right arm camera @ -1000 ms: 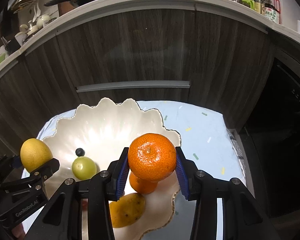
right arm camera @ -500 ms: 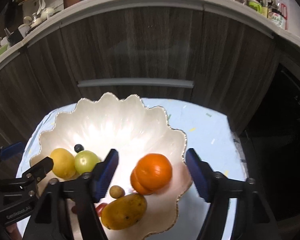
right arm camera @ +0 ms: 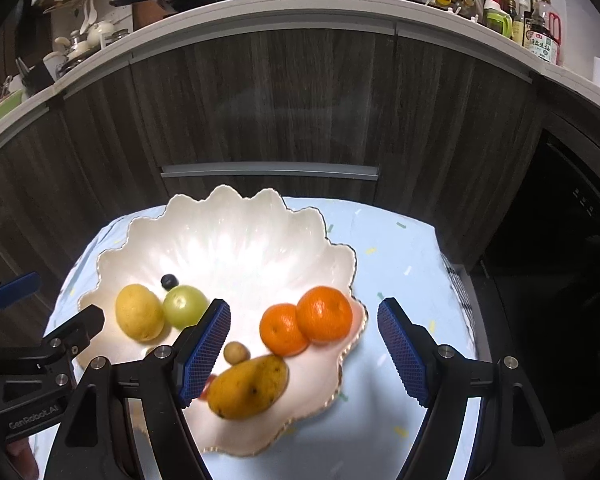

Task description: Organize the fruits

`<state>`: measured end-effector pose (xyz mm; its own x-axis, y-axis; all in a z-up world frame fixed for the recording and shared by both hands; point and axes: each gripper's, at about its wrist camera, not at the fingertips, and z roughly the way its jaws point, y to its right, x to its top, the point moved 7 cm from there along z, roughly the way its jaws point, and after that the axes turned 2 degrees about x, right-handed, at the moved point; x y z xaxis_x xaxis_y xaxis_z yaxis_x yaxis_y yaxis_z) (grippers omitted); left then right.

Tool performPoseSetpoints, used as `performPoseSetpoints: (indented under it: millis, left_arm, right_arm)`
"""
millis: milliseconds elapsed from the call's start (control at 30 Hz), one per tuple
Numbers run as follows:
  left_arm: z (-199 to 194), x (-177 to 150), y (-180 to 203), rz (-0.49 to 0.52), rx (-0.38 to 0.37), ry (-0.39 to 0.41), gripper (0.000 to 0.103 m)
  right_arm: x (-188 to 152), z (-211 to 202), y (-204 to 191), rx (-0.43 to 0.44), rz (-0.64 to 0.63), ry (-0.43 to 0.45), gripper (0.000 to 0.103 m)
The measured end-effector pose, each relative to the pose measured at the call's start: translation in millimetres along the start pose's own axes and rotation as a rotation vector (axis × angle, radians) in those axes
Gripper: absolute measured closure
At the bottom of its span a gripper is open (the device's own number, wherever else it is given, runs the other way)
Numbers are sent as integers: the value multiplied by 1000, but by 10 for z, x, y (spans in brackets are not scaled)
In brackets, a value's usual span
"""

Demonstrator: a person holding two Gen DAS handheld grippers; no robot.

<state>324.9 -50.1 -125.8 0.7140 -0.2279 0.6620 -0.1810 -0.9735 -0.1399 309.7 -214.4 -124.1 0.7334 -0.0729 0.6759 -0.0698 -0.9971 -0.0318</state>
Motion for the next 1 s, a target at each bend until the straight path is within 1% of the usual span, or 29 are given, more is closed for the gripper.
performPoseSetpoints:
  millis: [300, 733, 1000]
  left_arm:
    - [-280, -161, -13, -13, 5, 10, 12]
    - [-704, -387, -93, -30, 29, 33, 12]
    - [-872, -542, -118, -42, 40, 34, 12]
  right_arm:
    - [-116, -253, -6, 12, 5, 10, 26]
    - [-322, -629, -113, 39, -6, 31, 26]
    - [-470, -786, -156, 48, -14, 32, 26]
